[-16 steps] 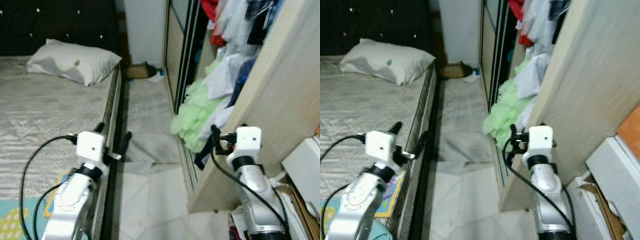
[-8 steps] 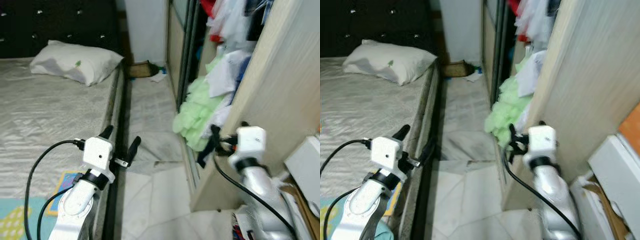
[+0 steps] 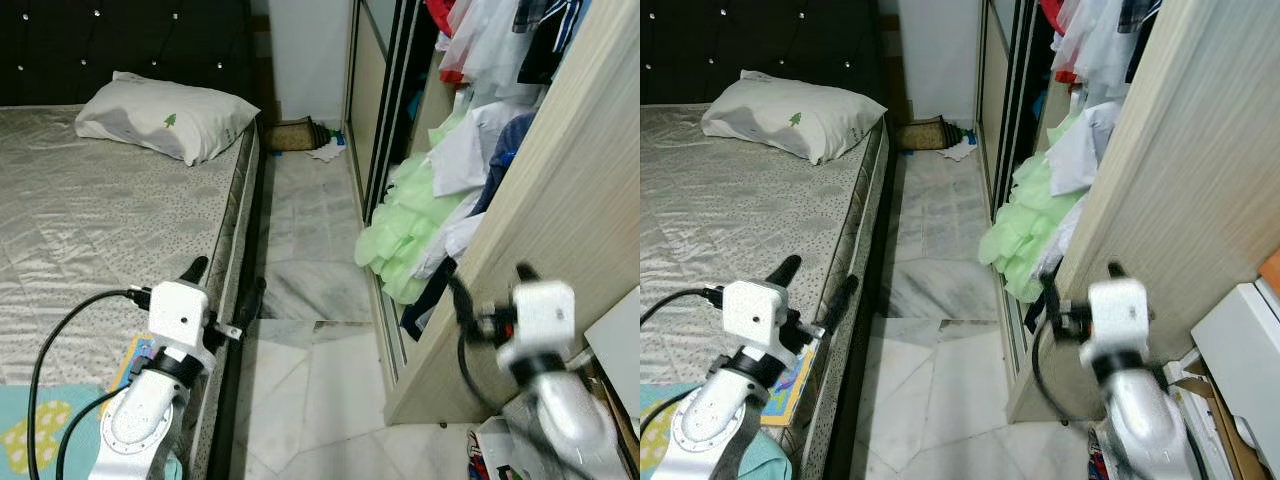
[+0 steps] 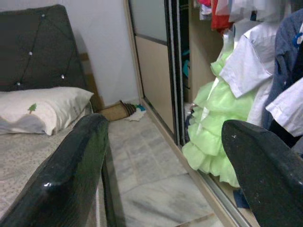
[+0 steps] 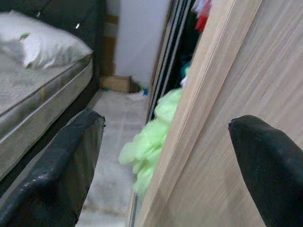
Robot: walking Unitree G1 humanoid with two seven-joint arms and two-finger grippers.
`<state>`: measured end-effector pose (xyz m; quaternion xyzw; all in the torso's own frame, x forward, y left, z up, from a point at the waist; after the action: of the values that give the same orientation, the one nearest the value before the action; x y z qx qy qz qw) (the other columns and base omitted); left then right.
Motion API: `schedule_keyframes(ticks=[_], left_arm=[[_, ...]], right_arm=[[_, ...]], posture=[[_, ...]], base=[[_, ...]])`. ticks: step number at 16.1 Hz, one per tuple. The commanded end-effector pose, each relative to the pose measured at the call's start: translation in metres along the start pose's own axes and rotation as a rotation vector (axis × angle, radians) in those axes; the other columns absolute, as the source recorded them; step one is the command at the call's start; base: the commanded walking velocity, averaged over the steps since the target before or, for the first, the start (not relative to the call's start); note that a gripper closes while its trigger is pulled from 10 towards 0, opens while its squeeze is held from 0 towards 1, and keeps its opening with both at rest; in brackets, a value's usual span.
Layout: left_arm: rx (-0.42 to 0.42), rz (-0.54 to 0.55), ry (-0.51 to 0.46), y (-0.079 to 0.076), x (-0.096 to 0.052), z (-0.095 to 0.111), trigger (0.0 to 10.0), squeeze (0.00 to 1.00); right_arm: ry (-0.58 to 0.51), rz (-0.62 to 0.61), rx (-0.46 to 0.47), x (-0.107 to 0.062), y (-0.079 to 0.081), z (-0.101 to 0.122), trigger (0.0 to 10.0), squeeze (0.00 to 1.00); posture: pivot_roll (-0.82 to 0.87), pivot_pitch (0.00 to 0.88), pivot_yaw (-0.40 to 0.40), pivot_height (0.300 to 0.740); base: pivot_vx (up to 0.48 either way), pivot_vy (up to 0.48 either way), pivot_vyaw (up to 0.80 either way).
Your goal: Clean up the room
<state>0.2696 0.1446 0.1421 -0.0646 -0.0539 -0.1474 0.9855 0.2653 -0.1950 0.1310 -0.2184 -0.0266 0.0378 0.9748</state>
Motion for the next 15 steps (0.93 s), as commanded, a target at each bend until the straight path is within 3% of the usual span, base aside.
schedule_keyframes(ticks=[1, 3, 15], left_arm=[[0.002, 0.004, -0.003, 0.001, 0.001, 0.002, 10.0, 0.0], [0.001, 0.004, -0.006, 0.001, 0.003, 0.002, 10.0, 0.0], [0.001, -0.01, -0.016, 0.0, 0.01, 0.003, 10.0, 0.0]], right_arm=[[-0.006, 0.022, -0.006, -0.002, 0.002, 0.004, 10.0, 0.0], [-0.002, 0.038, -0.03, -0.006, 0.005, 0.002, 10.0, 0.0], [-0.011, 0.045, -0.032, 0.002, 0.01, -0.007, 10.0, 0.0]], posture=[[-0.05, 0.087, -0.027, 0.74], [-0.05, 0.08, -0.022, 0.74], [-0.05, 0.069, -0.023, 0.74]], base=[[0.0, 0.0, 0.0], [0.0, 0.0, 0.0], [0.0, 0.0, 0.8]])
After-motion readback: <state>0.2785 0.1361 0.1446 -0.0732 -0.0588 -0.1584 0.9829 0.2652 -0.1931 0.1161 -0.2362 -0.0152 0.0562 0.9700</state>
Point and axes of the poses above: a point about 5 cm out from each wrist's last joint towards the gripper, its own x axis pointing out of the wrist towards the gripper, its own z axis along the axis of the wrist's last joint, y = z × x, the point moved 4 cm from there along x, pointing out of the wrist towards the gripper, and after that the axes turned 13 degrees about -x, right-handed, at the moved point
